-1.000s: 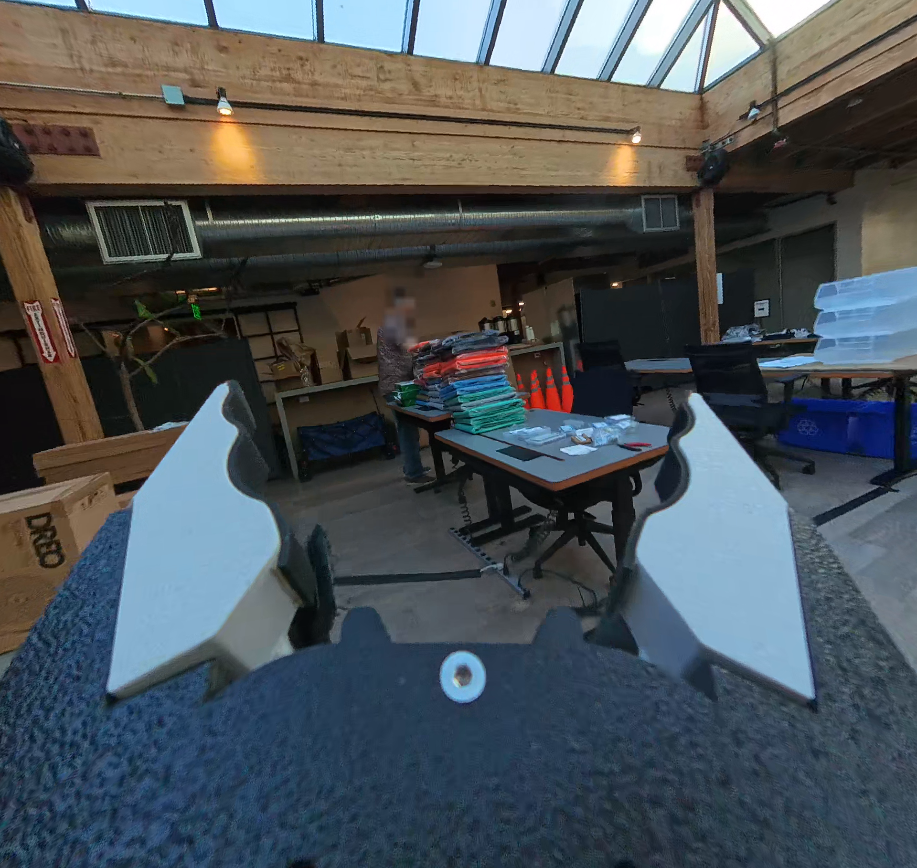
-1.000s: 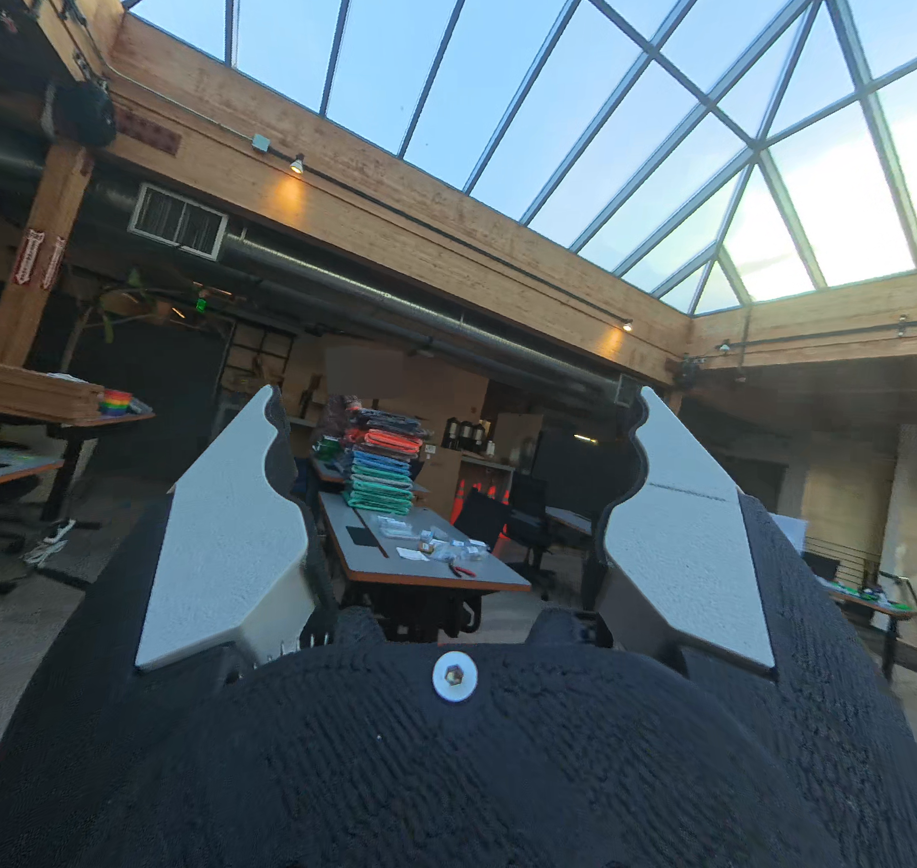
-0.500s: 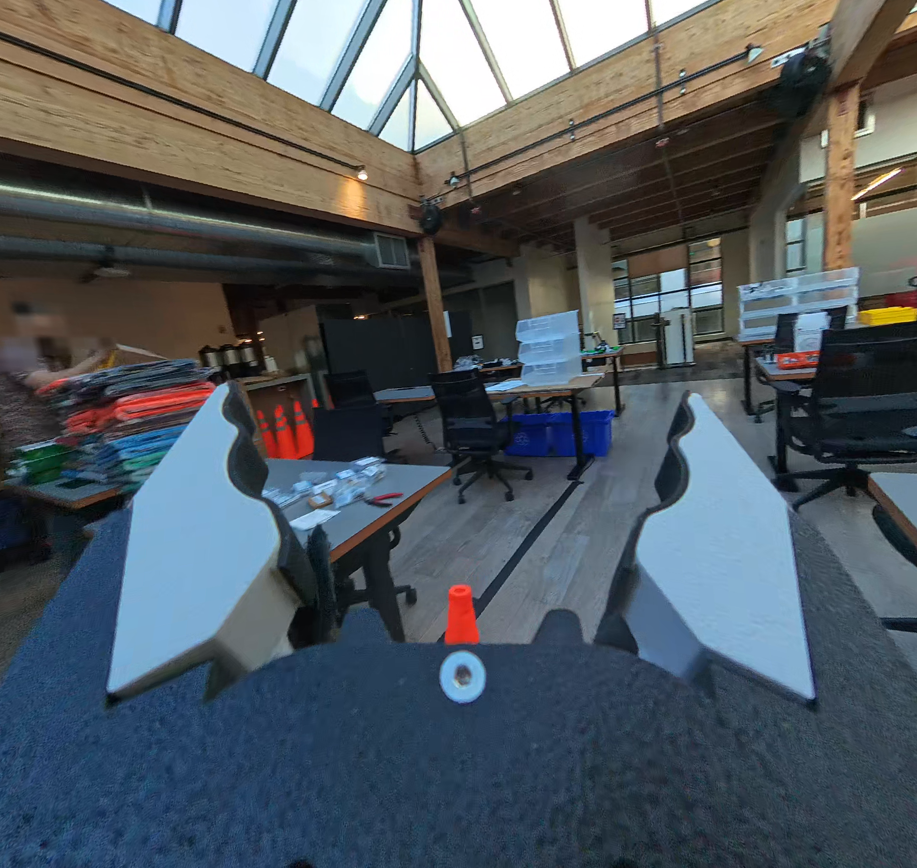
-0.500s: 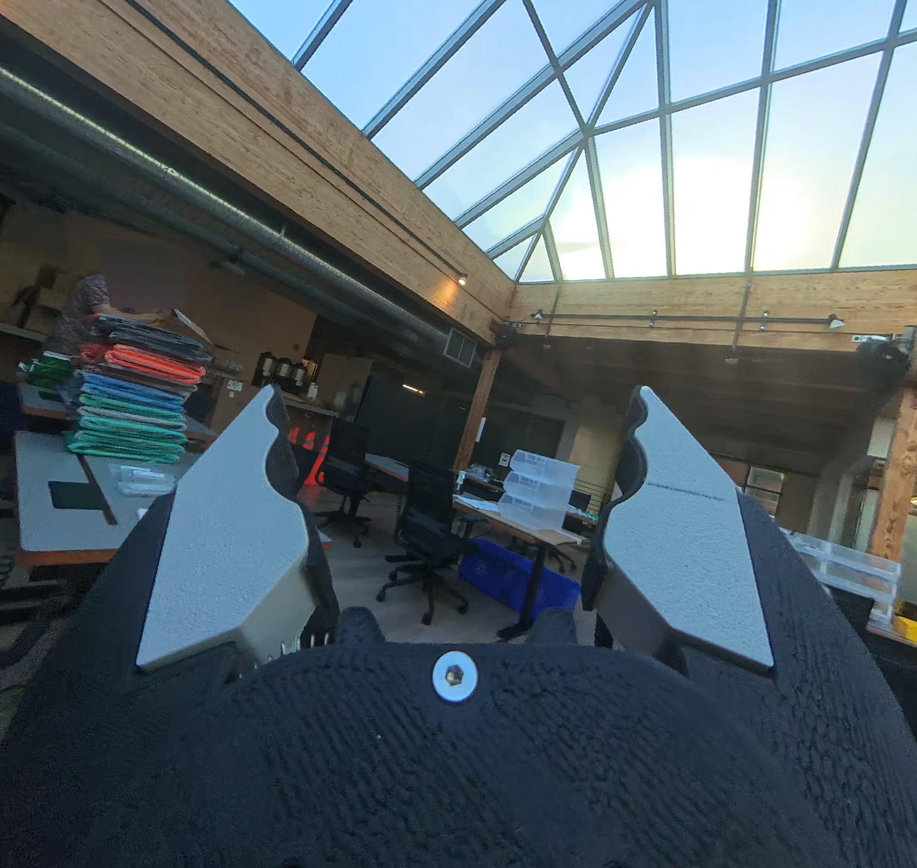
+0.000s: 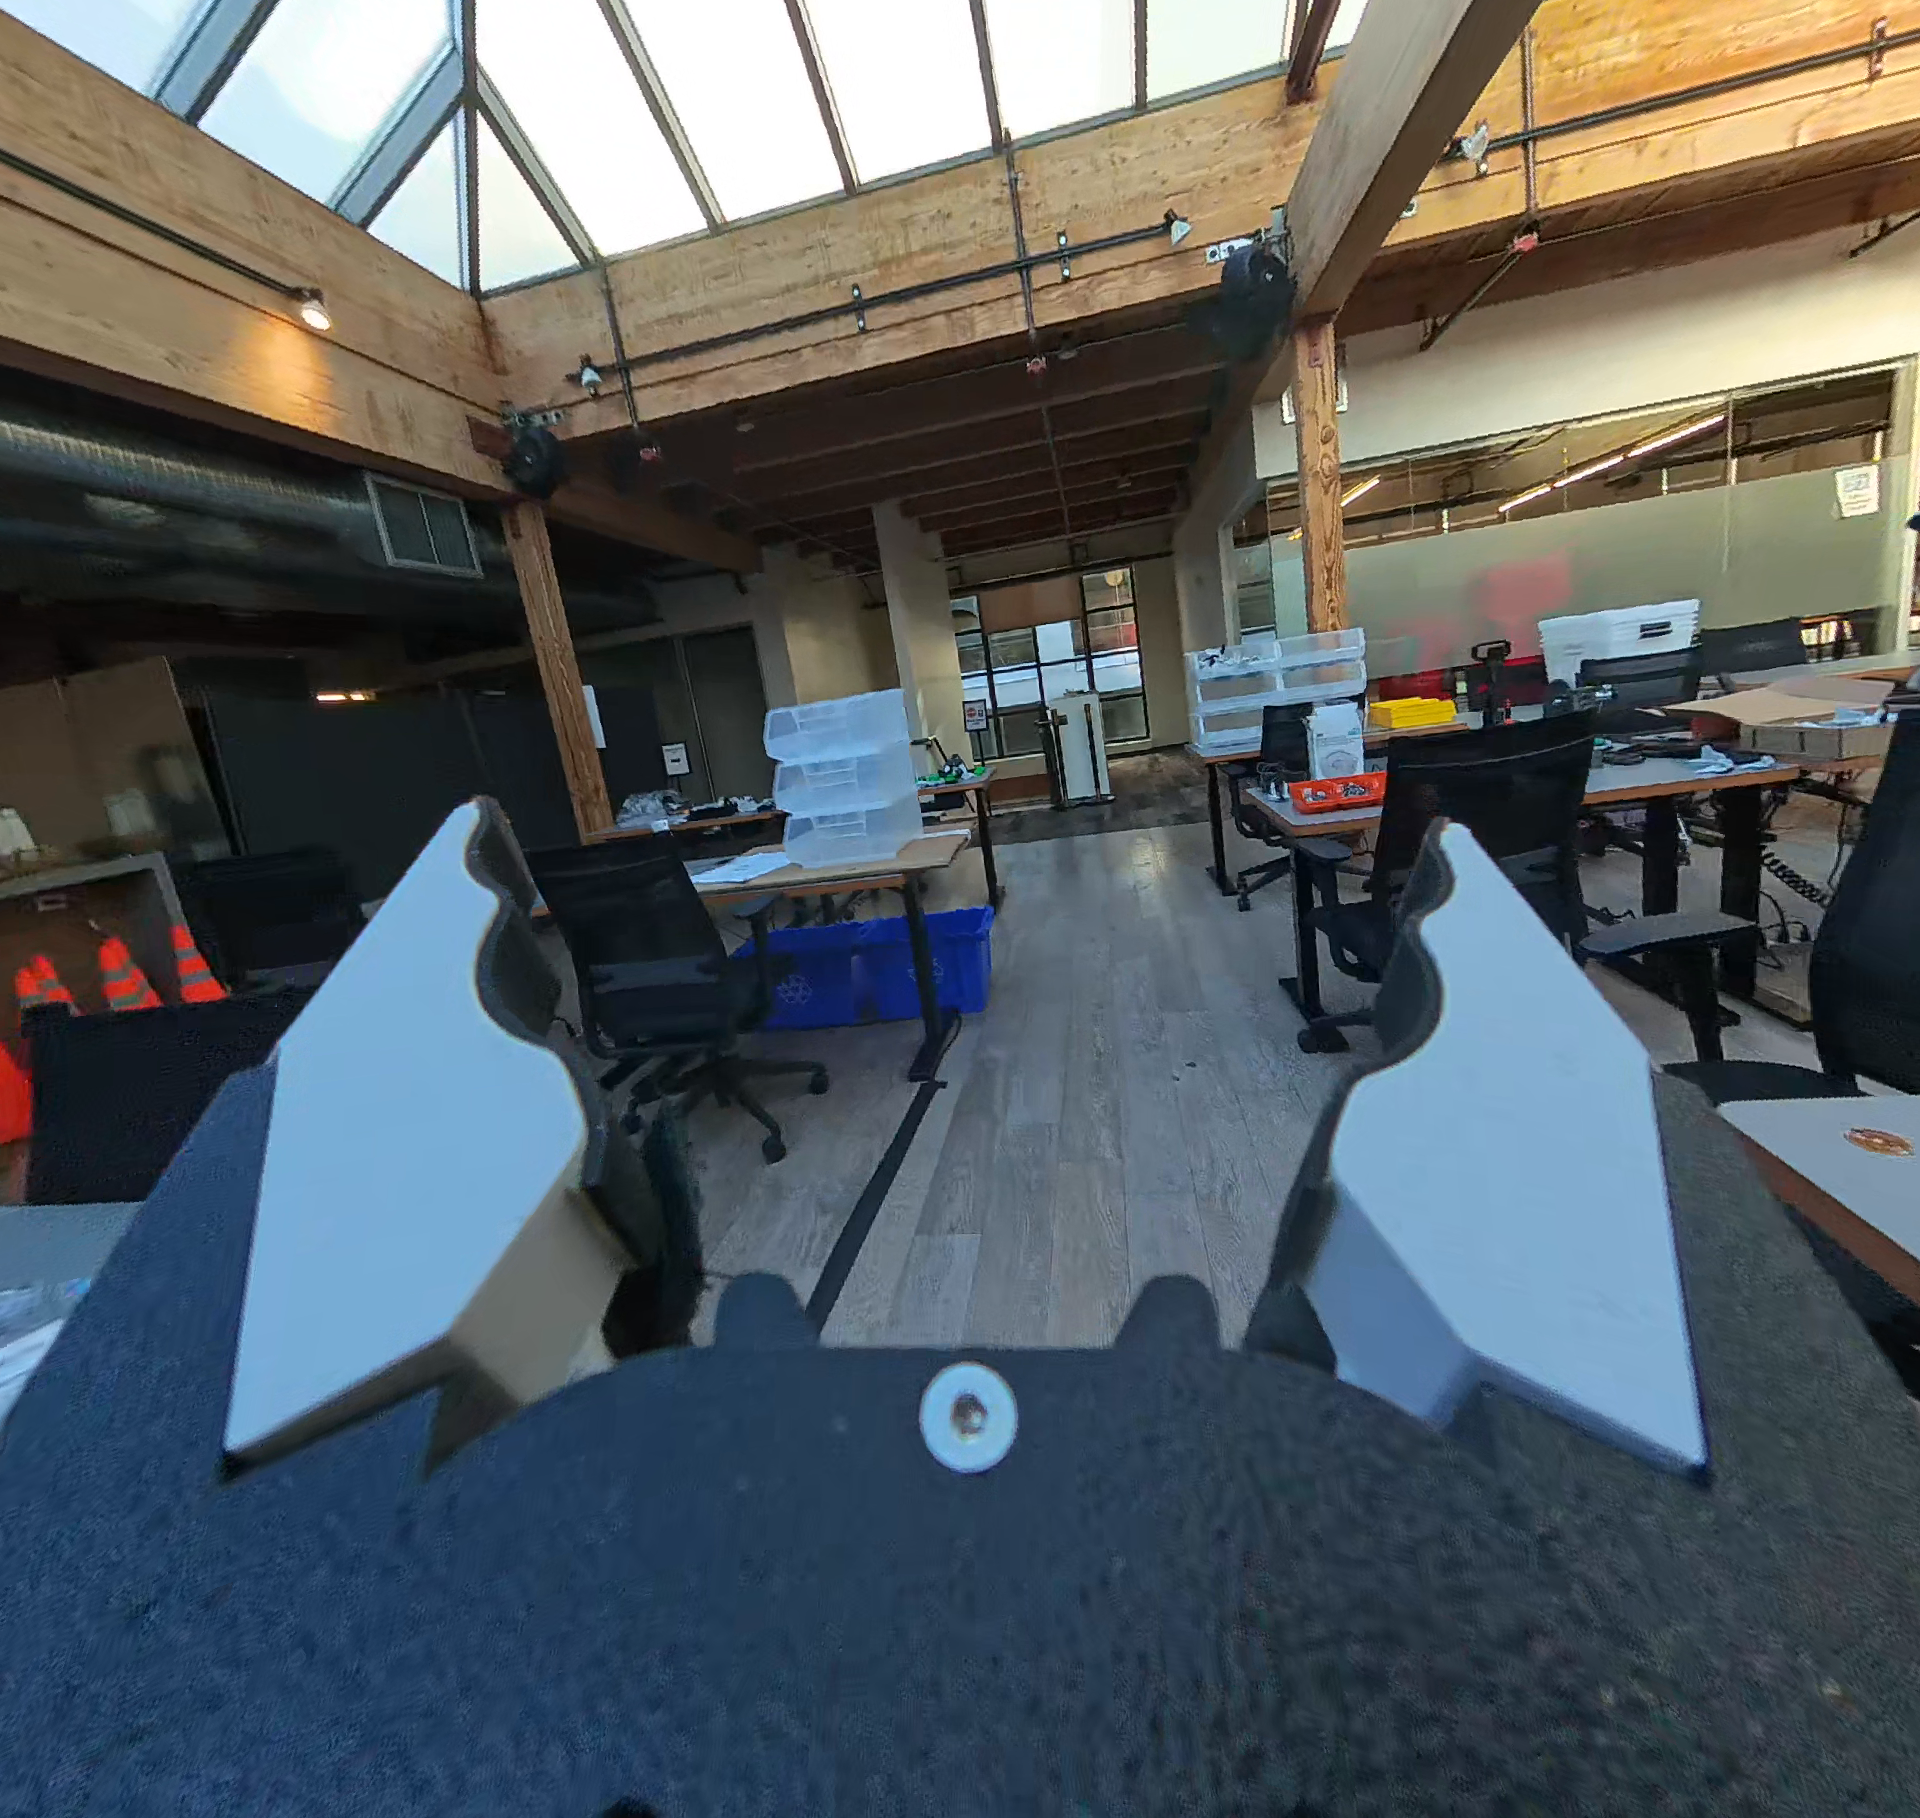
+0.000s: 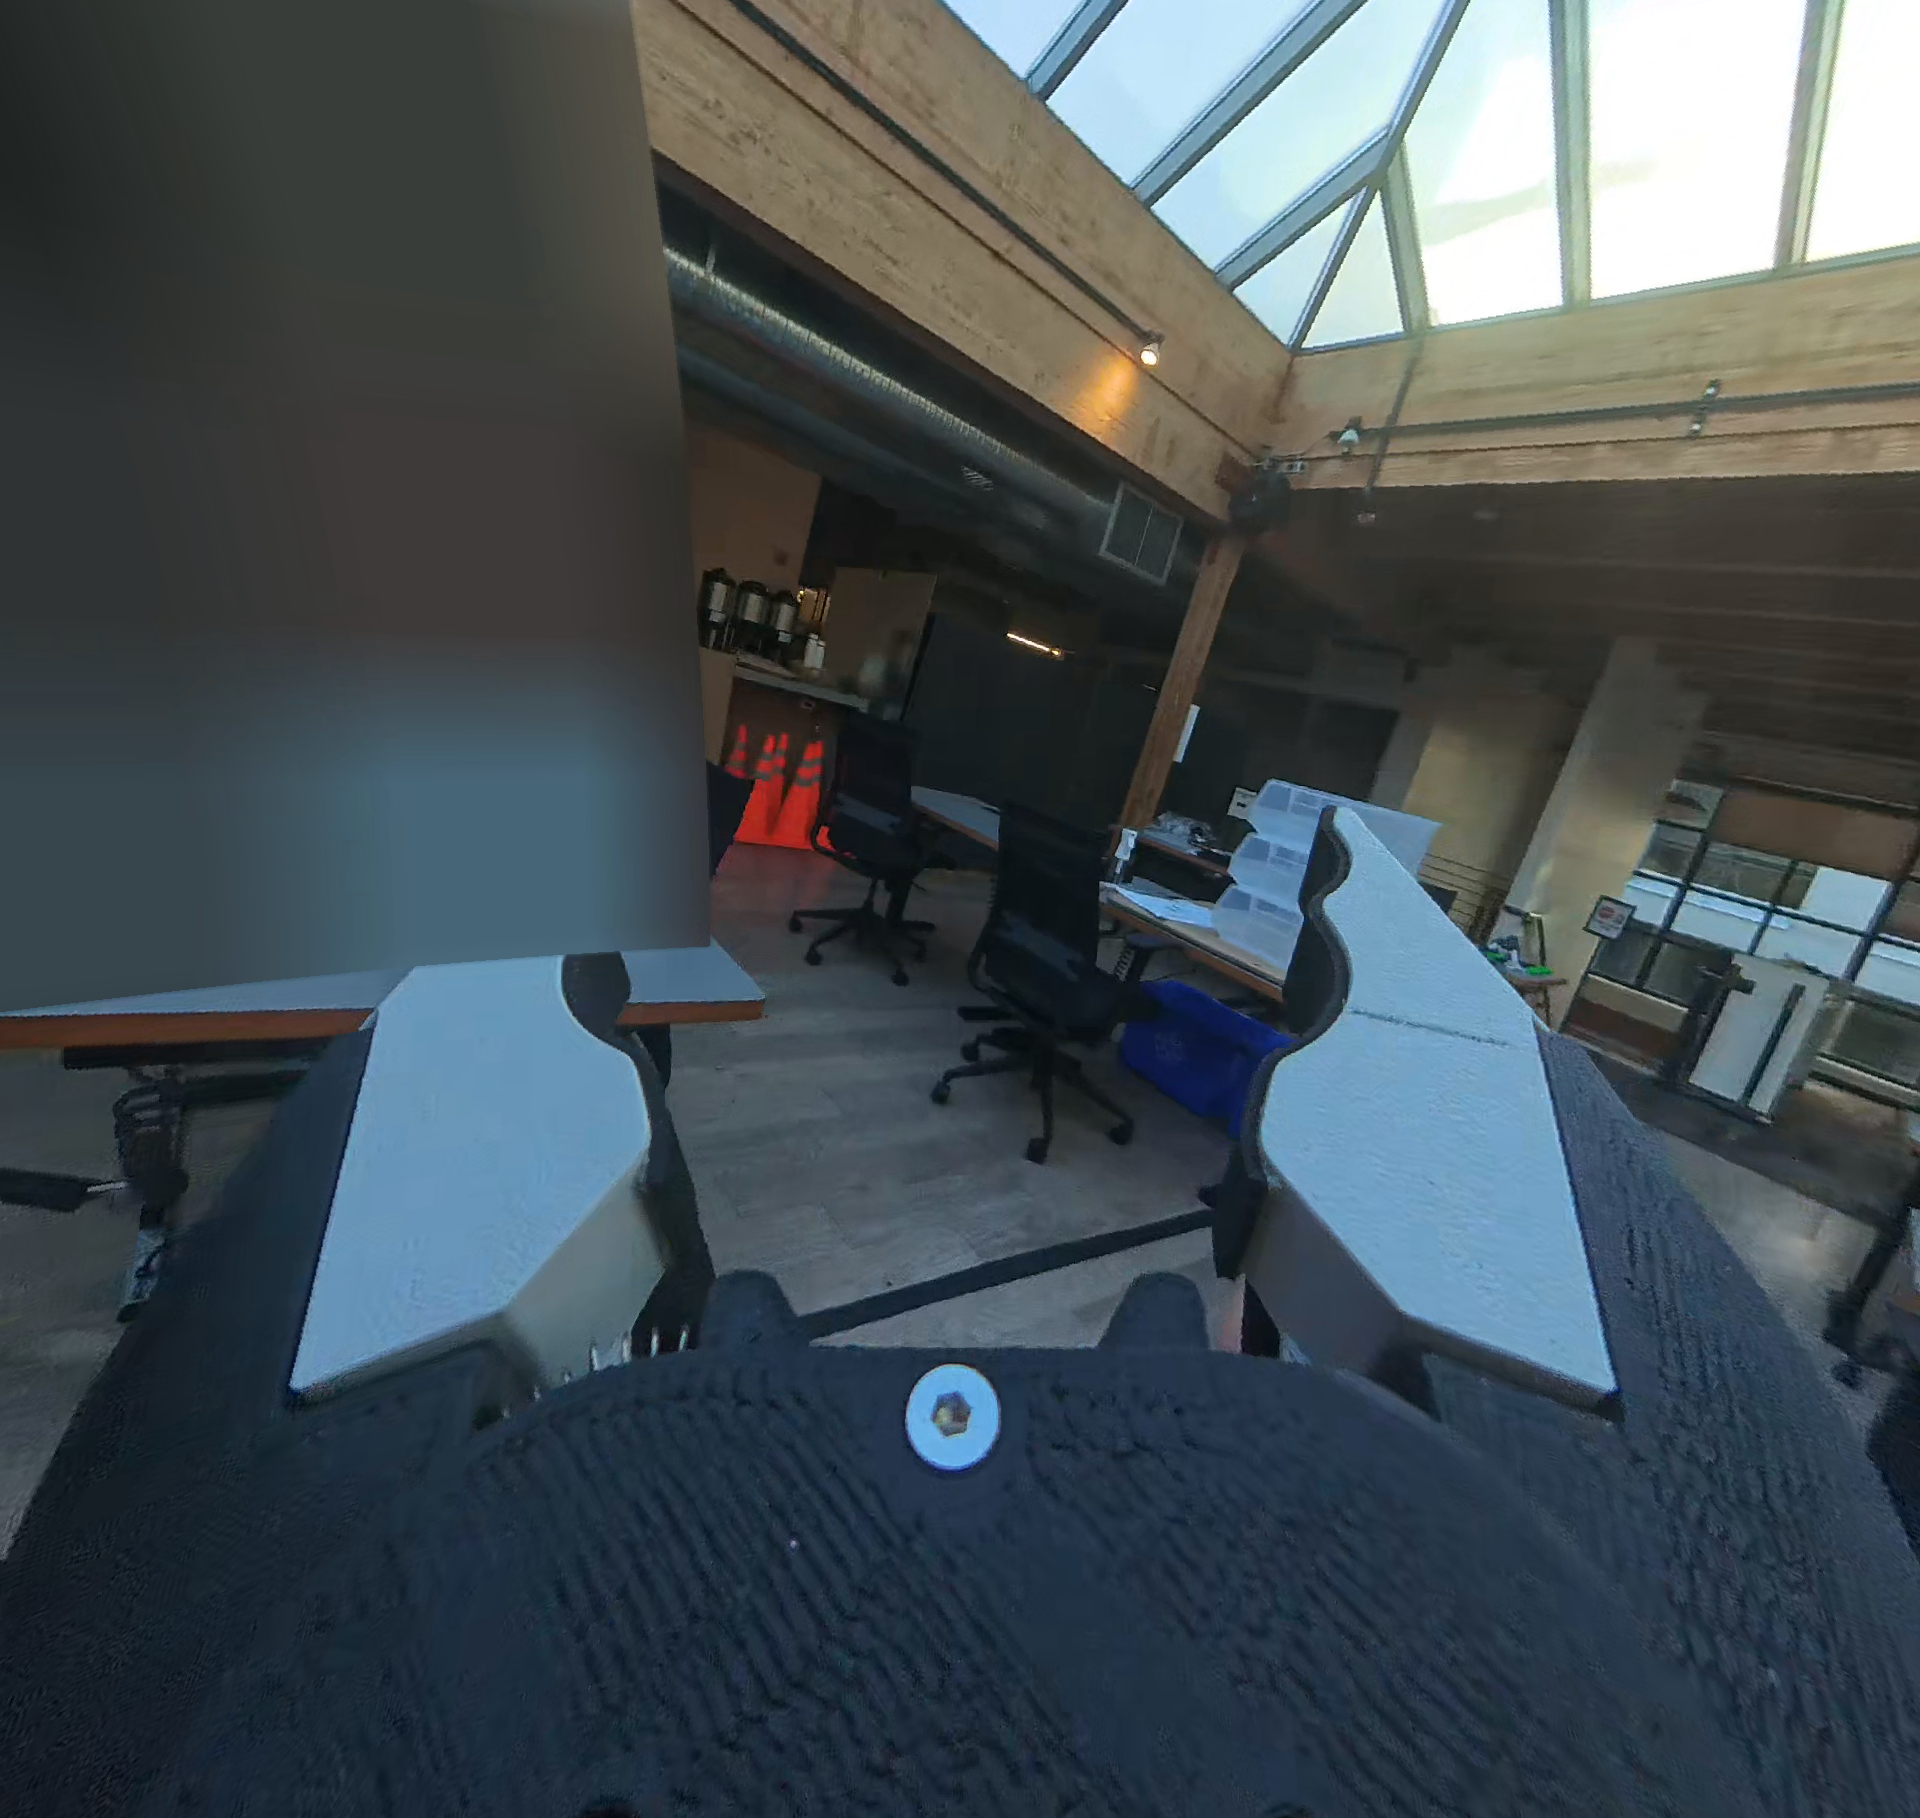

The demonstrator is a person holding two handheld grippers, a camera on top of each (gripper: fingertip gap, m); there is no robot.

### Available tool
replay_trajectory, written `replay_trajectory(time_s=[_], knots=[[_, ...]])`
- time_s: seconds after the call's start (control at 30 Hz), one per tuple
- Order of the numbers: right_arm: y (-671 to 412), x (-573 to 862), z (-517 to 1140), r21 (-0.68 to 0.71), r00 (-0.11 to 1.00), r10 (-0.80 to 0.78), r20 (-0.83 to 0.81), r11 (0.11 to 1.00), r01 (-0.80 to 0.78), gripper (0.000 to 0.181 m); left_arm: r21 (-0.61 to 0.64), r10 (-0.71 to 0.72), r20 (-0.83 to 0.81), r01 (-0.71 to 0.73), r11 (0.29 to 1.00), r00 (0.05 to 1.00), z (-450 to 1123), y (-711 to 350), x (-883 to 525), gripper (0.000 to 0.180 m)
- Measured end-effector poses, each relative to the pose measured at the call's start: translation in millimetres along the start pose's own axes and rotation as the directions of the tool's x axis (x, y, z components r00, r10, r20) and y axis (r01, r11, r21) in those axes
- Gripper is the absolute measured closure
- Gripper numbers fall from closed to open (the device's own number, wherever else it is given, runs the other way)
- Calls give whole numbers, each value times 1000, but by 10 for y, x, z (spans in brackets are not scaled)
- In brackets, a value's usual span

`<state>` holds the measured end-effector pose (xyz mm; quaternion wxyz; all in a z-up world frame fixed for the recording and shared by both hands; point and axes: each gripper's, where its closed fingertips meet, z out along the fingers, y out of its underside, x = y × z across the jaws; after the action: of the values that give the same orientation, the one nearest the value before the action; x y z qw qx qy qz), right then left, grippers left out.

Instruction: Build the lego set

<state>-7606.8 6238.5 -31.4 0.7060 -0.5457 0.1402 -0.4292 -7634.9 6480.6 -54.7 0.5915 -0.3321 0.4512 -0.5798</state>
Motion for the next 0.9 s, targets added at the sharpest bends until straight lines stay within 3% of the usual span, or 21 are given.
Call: replay_trajectory(time_s=[0.27, 0.43, 0.67, 0.77, 0.9], knots=[[1175, 920, 1775, 91, 995, -3, -104, 996, 12, 65, -5, -6, 1, 6, 1000, 1000, 2063, 1263, -727, 23], [1695, 1534, 3143, 22, 997, -43, -56, 999, 45, 70, -41, -46, -12, 45, 998, 999, 3526, 1791, -1179, 23], [2827, 2512, 4339, -60, 987, -73, -141, 996, 65, 74, -103, -71, -136, 58, 993, 988, 5179, 2758, -1213, 23], [3422, 2928, 4963, -110, 982, -124, -144, 988, 109, 74, -80, -47, -116, 38, 996, 992, 5827, 3170, -1456, 23], [3994, 3500, 5992, -68, 981, -138, -140, 989, 129, 74, -82, -40, -36, 36, 996, 999, 6779, 3729, -2036, 22]])
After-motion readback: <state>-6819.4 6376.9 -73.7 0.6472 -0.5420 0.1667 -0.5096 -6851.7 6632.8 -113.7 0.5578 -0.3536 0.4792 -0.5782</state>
